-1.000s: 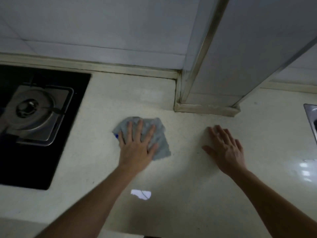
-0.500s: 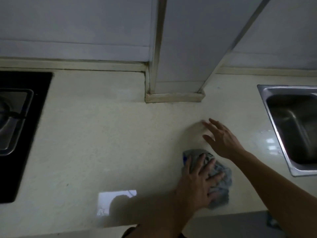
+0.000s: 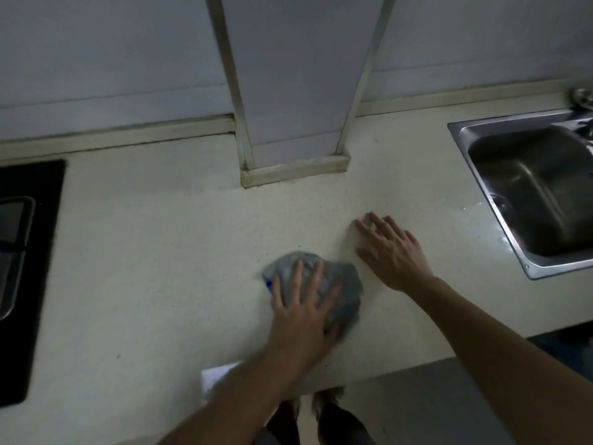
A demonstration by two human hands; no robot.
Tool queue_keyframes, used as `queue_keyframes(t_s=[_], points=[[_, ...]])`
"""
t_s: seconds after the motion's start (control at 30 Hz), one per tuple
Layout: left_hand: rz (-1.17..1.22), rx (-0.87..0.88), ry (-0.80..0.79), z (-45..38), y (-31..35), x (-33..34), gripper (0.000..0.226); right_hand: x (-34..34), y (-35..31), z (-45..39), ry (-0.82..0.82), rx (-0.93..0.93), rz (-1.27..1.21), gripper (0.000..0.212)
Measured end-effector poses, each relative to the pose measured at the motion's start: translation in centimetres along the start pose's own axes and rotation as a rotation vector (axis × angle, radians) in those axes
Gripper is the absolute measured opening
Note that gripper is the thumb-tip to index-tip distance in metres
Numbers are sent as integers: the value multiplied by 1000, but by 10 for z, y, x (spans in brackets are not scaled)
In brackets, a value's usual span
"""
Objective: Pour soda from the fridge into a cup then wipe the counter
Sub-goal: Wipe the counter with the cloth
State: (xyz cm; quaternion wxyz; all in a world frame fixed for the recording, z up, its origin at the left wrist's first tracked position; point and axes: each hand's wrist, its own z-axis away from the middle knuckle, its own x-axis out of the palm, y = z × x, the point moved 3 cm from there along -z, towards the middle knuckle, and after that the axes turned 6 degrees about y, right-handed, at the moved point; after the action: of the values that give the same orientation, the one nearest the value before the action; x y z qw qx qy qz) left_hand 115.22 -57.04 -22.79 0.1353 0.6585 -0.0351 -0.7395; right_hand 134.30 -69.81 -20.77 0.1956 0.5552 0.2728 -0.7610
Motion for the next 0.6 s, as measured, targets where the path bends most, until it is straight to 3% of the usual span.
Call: queue_keyframes(t_s=[0.13, 0.23, 0.47, 0.6], points=[[-2, 143, -29, -3, 57, 11, 73, -4, 3, 2, -23, -20, 15, 67], [-31, 230, -66, -35, 58, 9, 75, -4, 6, 1, -21, -11, -19, 60], [-54, -42, 69, -55, -35, -18, 68, 0, 8, 2, 17, 4, -45, 55], [-22, -1, 78, 16, -25, -5, 74, 5, -7, 7, 44, 91, -23, 60]])
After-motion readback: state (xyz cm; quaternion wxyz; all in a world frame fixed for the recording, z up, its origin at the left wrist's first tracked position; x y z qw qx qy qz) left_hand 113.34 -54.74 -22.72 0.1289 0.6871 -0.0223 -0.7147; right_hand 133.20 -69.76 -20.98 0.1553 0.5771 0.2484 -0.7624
